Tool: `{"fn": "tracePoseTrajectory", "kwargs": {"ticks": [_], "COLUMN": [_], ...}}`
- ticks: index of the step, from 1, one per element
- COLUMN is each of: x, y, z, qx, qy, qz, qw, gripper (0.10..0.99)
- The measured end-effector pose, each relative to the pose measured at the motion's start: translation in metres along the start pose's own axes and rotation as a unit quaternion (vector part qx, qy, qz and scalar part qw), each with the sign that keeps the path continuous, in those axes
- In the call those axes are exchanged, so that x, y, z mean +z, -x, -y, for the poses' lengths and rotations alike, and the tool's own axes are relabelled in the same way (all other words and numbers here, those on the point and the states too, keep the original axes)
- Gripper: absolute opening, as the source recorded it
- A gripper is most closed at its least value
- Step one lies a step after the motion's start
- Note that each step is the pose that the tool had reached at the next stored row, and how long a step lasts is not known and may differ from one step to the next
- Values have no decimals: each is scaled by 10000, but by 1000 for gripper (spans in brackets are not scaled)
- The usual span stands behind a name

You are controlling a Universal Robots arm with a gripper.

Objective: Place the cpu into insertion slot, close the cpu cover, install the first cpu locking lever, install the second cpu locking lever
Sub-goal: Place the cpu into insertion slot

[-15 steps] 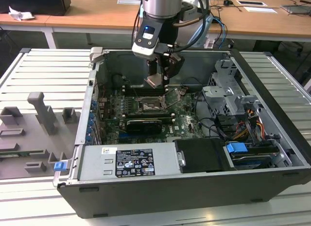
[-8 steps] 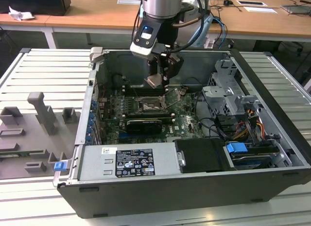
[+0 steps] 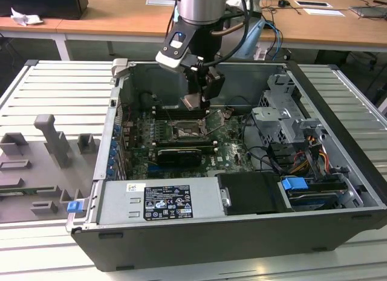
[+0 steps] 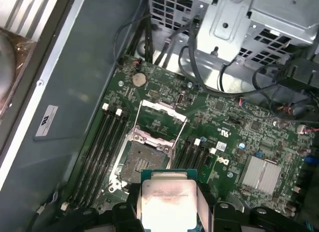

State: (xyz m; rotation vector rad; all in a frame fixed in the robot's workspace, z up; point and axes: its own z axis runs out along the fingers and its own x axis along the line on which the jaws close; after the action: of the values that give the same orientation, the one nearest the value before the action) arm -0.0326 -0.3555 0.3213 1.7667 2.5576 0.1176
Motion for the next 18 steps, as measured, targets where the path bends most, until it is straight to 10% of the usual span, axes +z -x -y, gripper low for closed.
{"fn": "tracePoseTrajectory", "kwargs": {"ticks": [7,18], "x": [15,47], "y": [0,1], "z": [1,4], "qx": [473,1161], "qy": [8,21], "qz": [38,93], "qw": [9989,9932], "gripper": [533,533]}}
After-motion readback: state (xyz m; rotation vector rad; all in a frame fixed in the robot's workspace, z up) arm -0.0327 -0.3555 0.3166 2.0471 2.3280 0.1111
